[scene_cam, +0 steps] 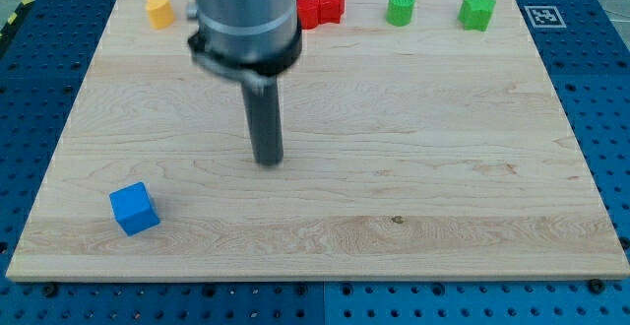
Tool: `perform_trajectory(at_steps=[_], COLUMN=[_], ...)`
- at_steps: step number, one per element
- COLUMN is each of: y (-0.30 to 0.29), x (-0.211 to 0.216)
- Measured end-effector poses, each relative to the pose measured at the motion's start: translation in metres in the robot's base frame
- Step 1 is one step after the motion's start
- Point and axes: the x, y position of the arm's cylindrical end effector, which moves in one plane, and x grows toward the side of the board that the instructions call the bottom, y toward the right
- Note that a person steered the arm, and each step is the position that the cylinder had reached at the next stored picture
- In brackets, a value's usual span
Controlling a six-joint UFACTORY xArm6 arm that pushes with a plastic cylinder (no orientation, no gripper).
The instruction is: Push the blue cube vertically below the green circle
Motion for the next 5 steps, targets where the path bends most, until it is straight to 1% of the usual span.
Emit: perform_trajectory(at_steps=[1, 2, 3, 5], y=[-0.006, -0.006, -0.023, -0.163], x=[0.093, 0.093, 0.093, 0.093])
